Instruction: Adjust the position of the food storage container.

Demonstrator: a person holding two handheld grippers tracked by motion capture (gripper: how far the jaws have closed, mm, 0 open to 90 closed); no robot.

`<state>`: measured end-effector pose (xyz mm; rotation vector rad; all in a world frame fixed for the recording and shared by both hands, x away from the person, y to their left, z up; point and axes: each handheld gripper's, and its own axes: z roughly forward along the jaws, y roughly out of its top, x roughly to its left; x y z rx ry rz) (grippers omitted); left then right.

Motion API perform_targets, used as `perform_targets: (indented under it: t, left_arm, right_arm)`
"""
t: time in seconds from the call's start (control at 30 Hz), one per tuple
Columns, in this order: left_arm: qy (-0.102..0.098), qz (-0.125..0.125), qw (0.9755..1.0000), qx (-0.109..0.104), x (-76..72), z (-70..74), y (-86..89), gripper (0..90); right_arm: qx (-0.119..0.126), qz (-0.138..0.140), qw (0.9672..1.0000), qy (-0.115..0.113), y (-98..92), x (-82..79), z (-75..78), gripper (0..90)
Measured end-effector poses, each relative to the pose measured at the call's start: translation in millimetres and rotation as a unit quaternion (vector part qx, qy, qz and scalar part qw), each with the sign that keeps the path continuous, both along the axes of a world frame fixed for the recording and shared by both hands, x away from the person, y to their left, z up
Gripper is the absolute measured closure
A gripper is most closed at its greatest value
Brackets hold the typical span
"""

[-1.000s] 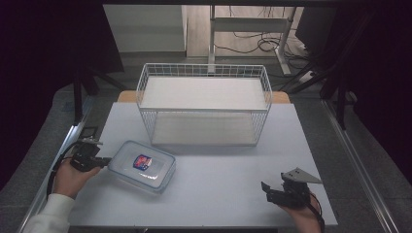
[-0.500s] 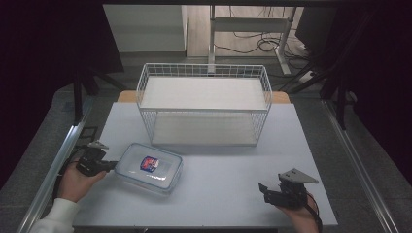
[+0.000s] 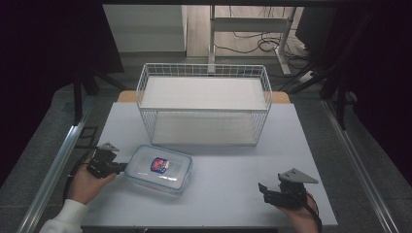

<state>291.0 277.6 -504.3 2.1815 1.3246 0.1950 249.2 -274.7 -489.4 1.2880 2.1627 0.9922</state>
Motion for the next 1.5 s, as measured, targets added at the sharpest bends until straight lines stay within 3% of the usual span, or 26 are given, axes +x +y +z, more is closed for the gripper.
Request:
perform_targets:
  t: [0.2, 0.83, 0.97, 1.13, 1.5]
  left_arm:
    - [0.003, -0.015, 0.9999, -0.003, -3.0, 0.6, -18.8, 90.0]
    - [0.01, -0.038, 0.9991, -0.017, -1.1, 0.9, -46.1, 90.0]
    - [0.013, -0.043, 0.9984, -0.036, -0.9, 0.1, -55.6, 90.0]
    - [0.014, -0.051, 0.9981, -0.032, -0.2, 1.0, -60.0, 90.0]
    - [0.019, -0.064, 0.9965, -0.051, -1.6, 0.8, -78.6, 90.0]
  right_arm:
    - [0.0, -0.003, 1.0, 0.0, -2.1, 0.3, -0.4, 19.6]
    - [0.001, -0.001, 1.0, 0.001, -1.1, 0.8, -0.6, 19.6]
    - [-0.001, 0.001, 1.0, 0.002, -0.5, 1.1, -0.8, 19.6]
    - [0.0, 0.001, 1.0, 0.002, -0.3, 1.0, -0.7, 19.6]
    - [0.002, 0.003, 1.0, 0.001, 1.1, 2.5, 0.6, 19.6]
